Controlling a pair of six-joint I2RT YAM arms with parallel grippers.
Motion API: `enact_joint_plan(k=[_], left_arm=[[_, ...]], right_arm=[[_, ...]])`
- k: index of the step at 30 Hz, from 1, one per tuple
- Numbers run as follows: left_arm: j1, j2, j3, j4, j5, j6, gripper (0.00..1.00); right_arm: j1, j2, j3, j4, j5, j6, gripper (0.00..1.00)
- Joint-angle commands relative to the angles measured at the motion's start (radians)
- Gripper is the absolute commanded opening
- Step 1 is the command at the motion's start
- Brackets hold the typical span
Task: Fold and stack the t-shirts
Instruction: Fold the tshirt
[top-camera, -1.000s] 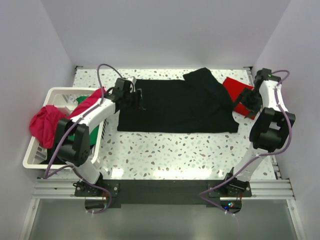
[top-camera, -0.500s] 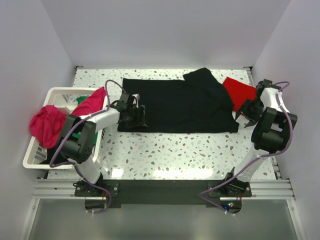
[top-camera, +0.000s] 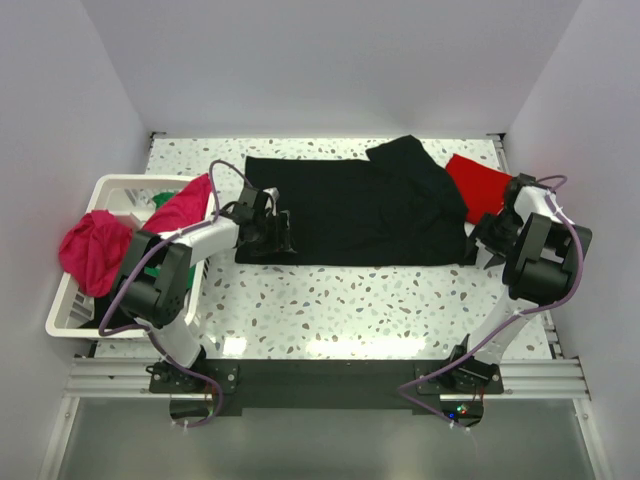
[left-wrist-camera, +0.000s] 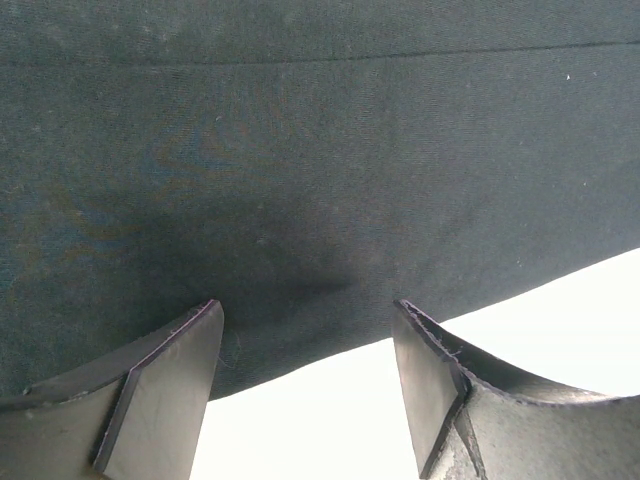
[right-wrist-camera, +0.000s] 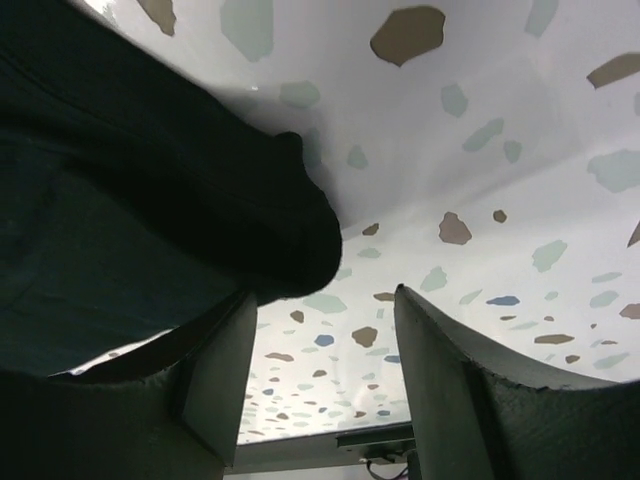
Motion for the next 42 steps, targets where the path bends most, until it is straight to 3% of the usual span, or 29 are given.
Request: enact_joint_plan(k=[1, 10, 13, 18, 26, 31, 34, 35, 39, 42], left_arm=[[-0.001, 0.043, -0.034, -0.046, -0.033, -0.009, 0.74], [-0.001, 0.046, -0.037, -0.057, -0.044, -0.005, 0.74], [-0.001, 0.044, -0.044, -0.046, -0.047, 0.006, 0.75], [-0.001, 0.04, -0.052, -0.061, -0.106, 0.049, 0.75], [-0.001, 0.004, -0.071, -0.094, -0.185, 0.089, 0.75], [-0.001, -0.02, -0.072, -0.111, -0.195, 0.073, 0.76], [-0.002, -0.034, -0.057, -0.115, -0.177, 0.072, 0.76], [-0.005, -0.042, -0.049, -0.117, -0.169, 0.073, 0.76], [-0.014, -0.071, 0.03, -0.156, -0.156, 0.076, 0.77], [-0.018, -0.094, 0.101, -0.186, -0.142, 0.069, 0.78]], right_arm=[[0.002, 0.018, 0.004, 0.066, 0.017, -0.031, 0.6], [0.002, 0.069, 0.003, 0.105, -0.012, -0.033, 0.45], [0.002, 0.087, 0.004, 0.114, -0.012, -0.033, 0.35], [0.002, 0.116, 0.021, 0.114, -0.028, -0.028, 0.09], [0.002, 0.052, 0.062, 0.028, 0.169, -0.048, 0.02], [0.002, 0.009, 0.03, 0.0, 0.189, -0.019, 0.03], [0.002, -0.003, 0.012, 0.0, 0.184, -0.014, 0.16], [0.002, -0.012, 0.015, -0.001, 0.181, -0.014, 0.26], [0.003, -0.061, 0.053, -0.023, 0.155, -0.002, 0.49], [0.017, -0.109, 0.102, -0.046, 0.12, 0.004, 0.56]])
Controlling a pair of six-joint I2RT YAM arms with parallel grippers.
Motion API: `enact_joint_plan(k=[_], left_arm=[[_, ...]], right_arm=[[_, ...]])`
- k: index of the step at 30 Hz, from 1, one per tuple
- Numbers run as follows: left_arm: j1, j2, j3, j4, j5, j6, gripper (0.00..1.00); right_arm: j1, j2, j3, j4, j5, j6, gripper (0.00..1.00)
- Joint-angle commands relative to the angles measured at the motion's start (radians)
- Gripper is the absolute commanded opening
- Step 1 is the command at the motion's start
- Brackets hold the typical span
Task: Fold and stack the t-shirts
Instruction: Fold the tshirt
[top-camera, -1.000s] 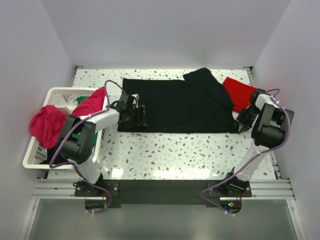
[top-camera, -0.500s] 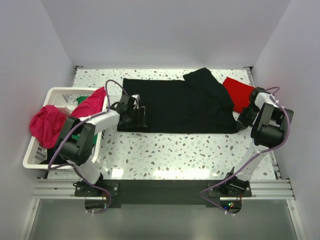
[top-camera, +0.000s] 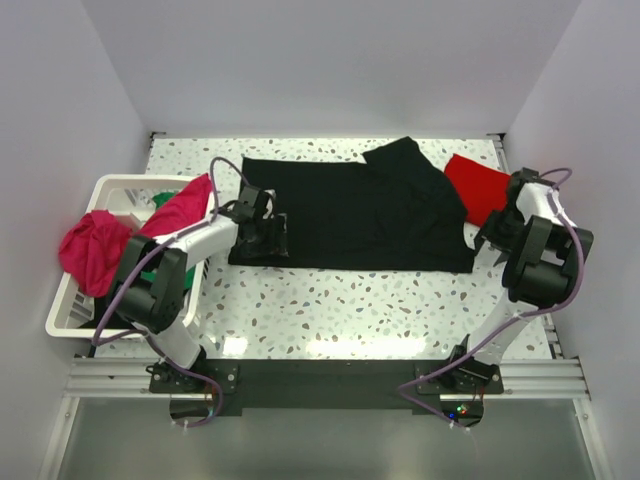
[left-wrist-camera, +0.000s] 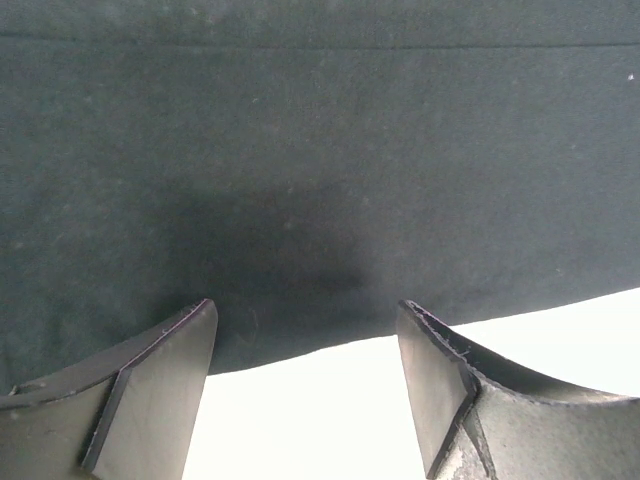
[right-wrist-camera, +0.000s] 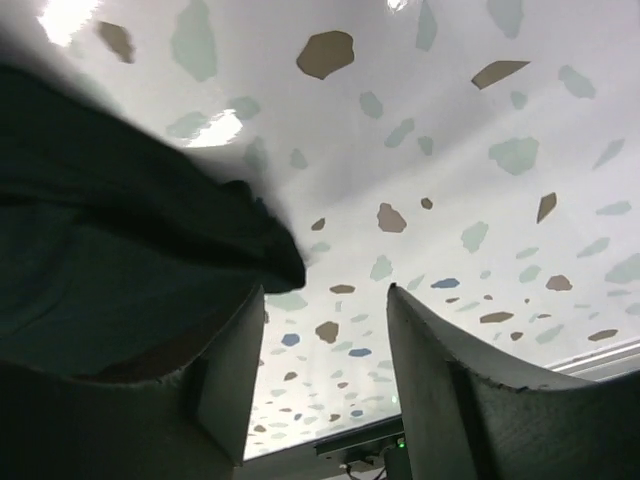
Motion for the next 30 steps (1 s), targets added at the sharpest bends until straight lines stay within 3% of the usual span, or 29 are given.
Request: enact_joint_plan(k=[1, 9, 17, 23, 30], left_arm=[[-0.007, -0.06, 0.106, -0.071, -0.008, 0.018, 0.78], [-0.009, 0.005, 0.198, 0.007, 0.066, -0.017, 0.79], [-0.007, 0.054, 0.086, 0.114, 0.065, -0.043, 0.79], [-0.01, 0.028, -0.034, 0.148, 0.036, -0.053, 0.79], [-0.009, -0.023, -0.121, 0.125, 0.016, -0.077, 0.79]], right_arm=[[0.036, -0.114, 0.081, -0.03, -0.021, 0.012, 0.57], [0.23, -0.125, 0.092, 0.098, -0.229, 0.075, 0.61], [0.287, 0.029, 0.046, 0.213, -0.37, 0.095, 0.61], [0.288, 0.055, -0.037, 0.212, -0.346, 0.073, 0.61], [0.288, 0.093, -0.058, 0.085, -0.288, 0.06, 0.61]])
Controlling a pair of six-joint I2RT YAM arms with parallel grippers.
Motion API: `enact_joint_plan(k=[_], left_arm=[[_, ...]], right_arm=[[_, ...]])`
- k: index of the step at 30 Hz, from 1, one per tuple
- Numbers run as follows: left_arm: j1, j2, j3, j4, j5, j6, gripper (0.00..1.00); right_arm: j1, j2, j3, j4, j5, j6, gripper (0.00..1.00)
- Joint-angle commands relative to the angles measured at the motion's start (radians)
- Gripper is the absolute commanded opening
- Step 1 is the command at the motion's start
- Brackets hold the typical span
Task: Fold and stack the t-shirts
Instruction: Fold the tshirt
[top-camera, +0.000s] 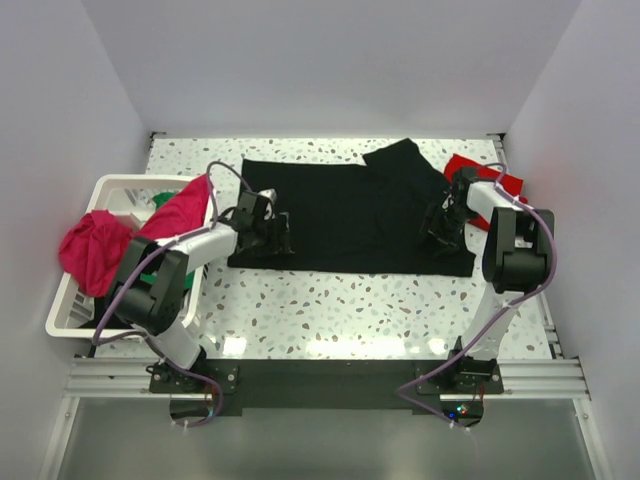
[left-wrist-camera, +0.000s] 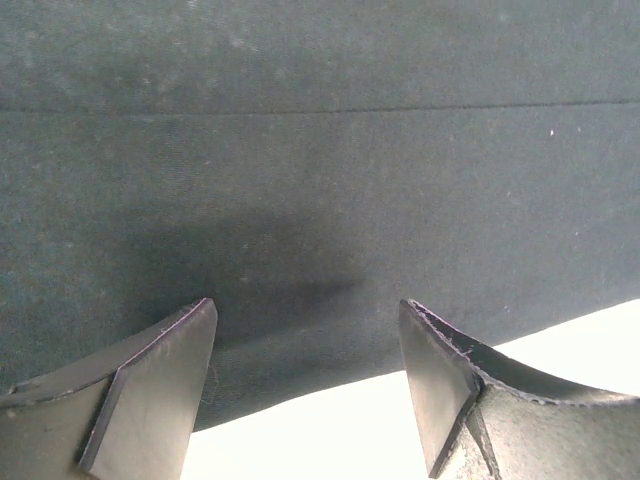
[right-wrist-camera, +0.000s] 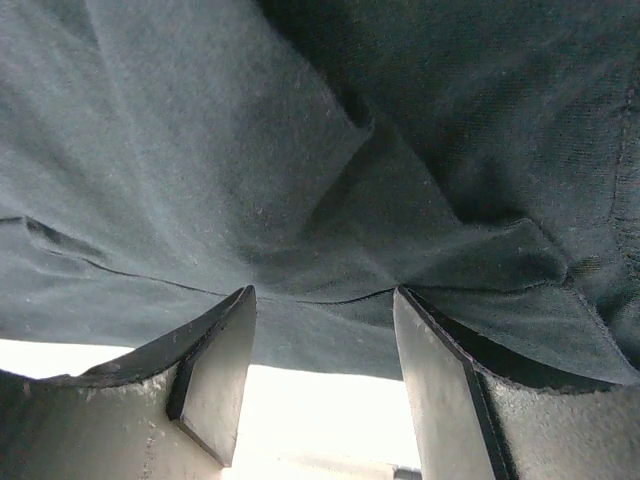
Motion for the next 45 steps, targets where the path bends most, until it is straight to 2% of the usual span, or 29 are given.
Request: enact_joint_plan(k=[1, 6, 13, 17, 22, 26, 27, 32, 37, 45], left_arm=[[-0.006, -0.031, -0.06, -0.052, -0.029, -0.034, 0.79], [-0.024, -0.097, -0.126, -0.096, -0.028, -0.08, 0.79], [-0.083, -0.193, -0.169, -0.216, -0.028, -0.133, 0.79], [-0.12, -0.252, -0.115, -0.269, -0.026, -0.124, 0.79], [-0.166, -0.24, 0.062, -0.28, -0.028, -0.086, 0.79], [-0.178, -0.14, 0.256, -0.173, 0.018, -0.026, 0.79], [-0.182, -0.073, 0.287, -0.147, 0.036, -0.015, 0.78], [-0.227, 0.176, 0.558, -0.029, 0.182, 0.08, 0.72], [-0.273, 0.401, 0.754, -0.007, 0.297, 0.15, 0.69], [-0.336, 0.526, 0.805, 0.043, 0.362, 0.155, 0.65]], right_arm=[[-0.005, 0.016, -0.02, -0.122, 0.046, -0.014, 0.61], [-0.004, -0.04, -0.078, -0.216, 0.1, -0.016, 0.61], [-0.005, -0.177, -0.227, -0.248, 0.112, -0.011, 0.62], [-0.004, -0.248, -0.235, -0.273, 0.094, -0.013, 0.62], [-0.005, -0.295, -0.077, -0.36, 0.068, -0.053, 0.63], [-0.005, -0.272, 0.047, -0.372, 0.083, -0.059, 0.64], [-0.005, -0.265, 0.068, -0.353, 0.085, -0.057, 0.64], [-0.005, -0.209, 0.053, -0.261, 0.048, -0.036, 0.63], [-0.005, -0.177, 0.015, -0.194, 0.016, -0.008, 0.62], [-0.005, -0.169, -0.046, -0.159, 0.066, -0.019, 0.62]])
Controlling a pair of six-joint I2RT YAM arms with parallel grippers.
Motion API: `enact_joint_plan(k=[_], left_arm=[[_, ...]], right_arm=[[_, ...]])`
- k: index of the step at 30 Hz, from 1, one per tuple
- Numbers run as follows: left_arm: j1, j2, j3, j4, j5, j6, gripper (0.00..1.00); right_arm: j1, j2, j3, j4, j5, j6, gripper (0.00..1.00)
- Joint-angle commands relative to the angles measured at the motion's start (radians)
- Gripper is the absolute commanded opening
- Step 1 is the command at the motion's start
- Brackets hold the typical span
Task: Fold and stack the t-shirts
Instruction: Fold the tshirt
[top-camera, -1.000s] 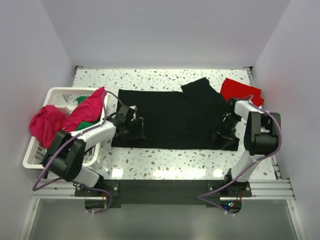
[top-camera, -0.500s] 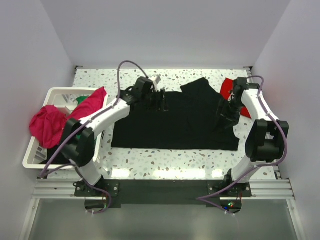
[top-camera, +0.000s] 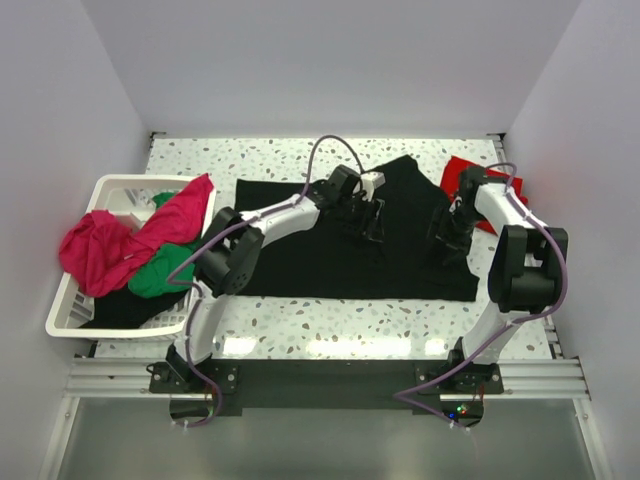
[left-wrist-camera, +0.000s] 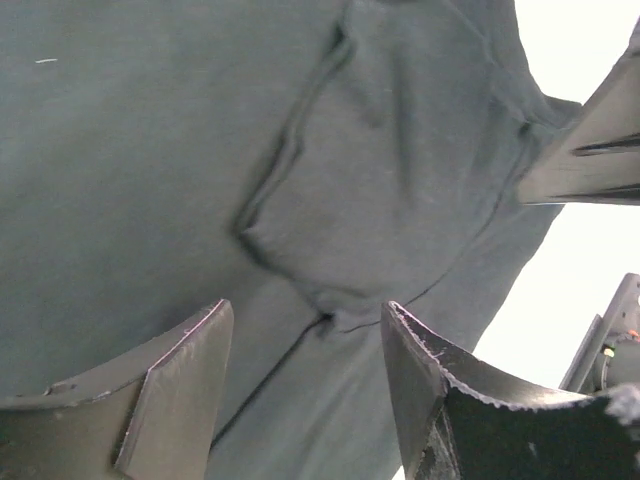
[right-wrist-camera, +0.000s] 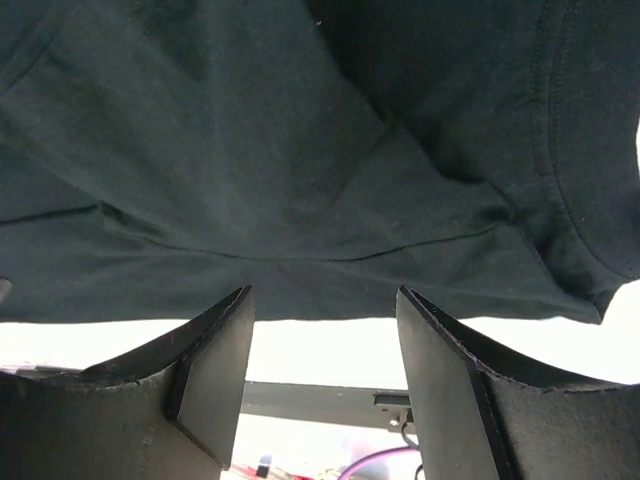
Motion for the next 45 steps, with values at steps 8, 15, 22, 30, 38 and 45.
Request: enact_joint_plan(k=[8, 15, 22, 30, 38, 45], left_arm=[[-0.041, 0.087, 0.105, 0.063, 0.024, 0.048, 0.55], [-0.049, 0.119, 0.136, 0.046, -0.083, 0.039, 0.52], [-0.053, 0.151, 0.152, 0.065, -0.068, 0.025, 0.51], [-0.061, 0.171, 0.154, 0.082, -0.045, 0.016, 0.36], [-0.061, 0.101, 0.088, 0.111, -0.143, 0.01, 0.0], [-0.06, 0.023, -0.002, 0.168, -0.221, 0.004, 0.0]], right_arm=[[-0.006, -0.001, -0.077, 0.063, 0.013, 0.004, 0.62], [-0.006, -0.01, -0.09, 0.056, 0.023, -0.011, 0.62], [-0.006, -0.015, -0.118, 0.06, 0.025, -0.016, 0.62], [-0.006, -0.018, -0.144, 0.071, 0.03, -0.017, 0.62], [-0.006, -0.012, -0.175, 0.089, 0.063, -0.016, 0.63], [-0.006, 0.007, -0.193, 0.097, 0.092, -0.006, 0.63]])
